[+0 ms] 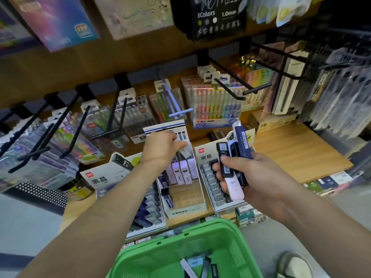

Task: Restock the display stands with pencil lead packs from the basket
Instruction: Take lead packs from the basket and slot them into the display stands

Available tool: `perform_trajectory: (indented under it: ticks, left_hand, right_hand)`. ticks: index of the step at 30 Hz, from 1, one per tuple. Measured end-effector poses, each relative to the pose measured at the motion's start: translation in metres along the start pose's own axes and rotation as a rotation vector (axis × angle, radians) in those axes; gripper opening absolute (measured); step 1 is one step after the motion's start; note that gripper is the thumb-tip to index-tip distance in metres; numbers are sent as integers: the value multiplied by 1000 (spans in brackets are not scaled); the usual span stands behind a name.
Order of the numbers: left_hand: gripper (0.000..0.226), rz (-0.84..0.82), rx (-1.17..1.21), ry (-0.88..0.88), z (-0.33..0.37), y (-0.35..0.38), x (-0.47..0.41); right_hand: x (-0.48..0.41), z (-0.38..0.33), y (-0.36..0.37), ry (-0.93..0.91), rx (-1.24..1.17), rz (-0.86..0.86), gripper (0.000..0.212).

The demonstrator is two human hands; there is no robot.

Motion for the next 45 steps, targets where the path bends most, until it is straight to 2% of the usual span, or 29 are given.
perform_trajectory:
  ticks: [3,5,8,11,15,19,24,25,26,27,29,30,31,33,36,39,42,45]
  left_hand:
    - [44,-60,-80,69,6,8,-4]
    - [38,-142,-190,114,8,16,-4]
    - [22,-172,-211,166,10,23,-4]
    - [20,-79,-111,191,14,25,-5]
    - [17,15,106,31,4,25,-5]
    - [9,-83,-70,62,9,38,-2]
    - [22,-70,-315,157,23,27,-2]
    - [23,-48,-244,137,26,20,1]
    - [19,-39,-41,80,28,11,7]
    - [17,-87,270,-12,28,4,14]
    - [28,-346,969,-70,34,-6,35]
    - [34,-464,1168,-41,36,-12,47]
    - [35,-554,1265,1,37,-17,57]
    - [32,-612,1306,61,37,-26,73]
    - [28,-507,1315,-13,23,-33,82]
    - [20,-425,1286,-91,9,-39,88]
    - [14,-365,1206,-167,-4,-40,93]
    - [16,-344,1159,-174,-10,-42,96]
  right_hand:
    - [0,-2,0,-8,-6,-1,17]
    - [0,-2,2,-9,-12,-4,15]
    - [1,-1,4,6,-18,-16,15]
    - [2,0,4,21,-29,-27,18]
    - [3,-1,3,24,-47,-48,17]
    - [4,0,5,51,-54,-65,19]
    - [6,2,8,79,-62,-111,22]
    - [7,2,8,80,-60,-117,20]
    - [7,2,8,83,-51,-125,18]
    - [6,3,8,89,-39,-136,15]
    - [6,4,9,113,-24,-163,13]
    - [7,5,11,133,-25,-181,14]
    - [8,5,12,156,-36,-203,17]
    - [10,7,16,204,-72,-253,25]
    - [13,9,21,235,-38,-311,35]
    - [13,11,22,205,44,-292,41]
    - [12,9,20,158,146,-236,27]
    - [13,6,18,113,284,-216,31]
Point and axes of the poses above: each hand's wrist, its own x-axis away from the middle knuckle, its own y-axis out of the palm, z = x × y, the point moved 4 cm from there along -x, towards the middle knuckle
